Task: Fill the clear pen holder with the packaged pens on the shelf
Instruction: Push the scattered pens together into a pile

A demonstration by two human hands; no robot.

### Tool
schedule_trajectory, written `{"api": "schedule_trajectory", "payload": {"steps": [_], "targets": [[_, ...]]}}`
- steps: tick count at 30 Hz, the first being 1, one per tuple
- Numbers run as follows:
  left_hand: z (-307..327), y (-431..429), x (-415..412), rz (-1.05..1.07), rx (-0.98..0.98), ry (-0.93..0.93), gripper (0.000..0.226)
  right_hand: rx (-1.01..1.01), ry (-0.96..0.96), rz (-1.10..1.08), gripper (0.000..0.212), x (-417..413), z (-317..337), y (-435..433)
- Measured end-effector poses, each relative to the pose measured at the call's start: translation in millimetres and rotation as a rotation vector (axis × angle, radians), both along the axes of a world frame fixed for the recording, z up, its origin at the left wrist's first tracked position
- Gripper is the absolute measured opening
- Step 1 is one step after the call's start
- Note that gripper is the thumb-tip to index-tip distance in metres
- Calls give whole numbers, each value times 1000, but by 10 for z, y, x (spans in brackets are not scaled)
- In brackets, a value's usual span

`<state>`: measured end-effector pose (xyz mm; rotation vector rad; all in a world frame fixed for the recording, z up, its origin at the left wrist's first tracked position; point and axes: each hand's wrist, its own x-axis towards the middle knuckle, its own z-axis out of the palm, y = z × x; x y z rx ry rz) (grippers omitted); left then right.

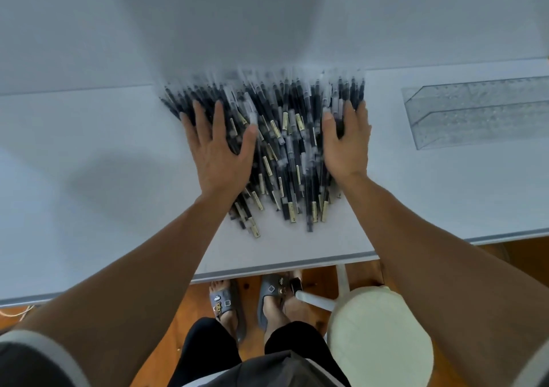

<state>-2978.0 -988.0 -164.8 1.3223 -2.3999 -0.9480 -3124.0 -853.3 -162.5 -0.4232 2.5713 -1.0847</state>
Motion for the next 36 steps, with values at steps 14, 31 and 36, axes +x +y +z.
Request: {"api": "schedule_trajectory", "payload": {"steps": [14, 31, 36], "targets": [[56, 171, -151, 5, -58, 40, 72, -154, 45, -36, 63, 261, 4, 127], [-79, 233, -427, 60, -129, -81, 73, 108, 237, -65, 63, 230, -84, -269], [58, 143, -307, -71, -37, -103, 74, 199, 116, 94, 69, 168, 103, -157]]}}
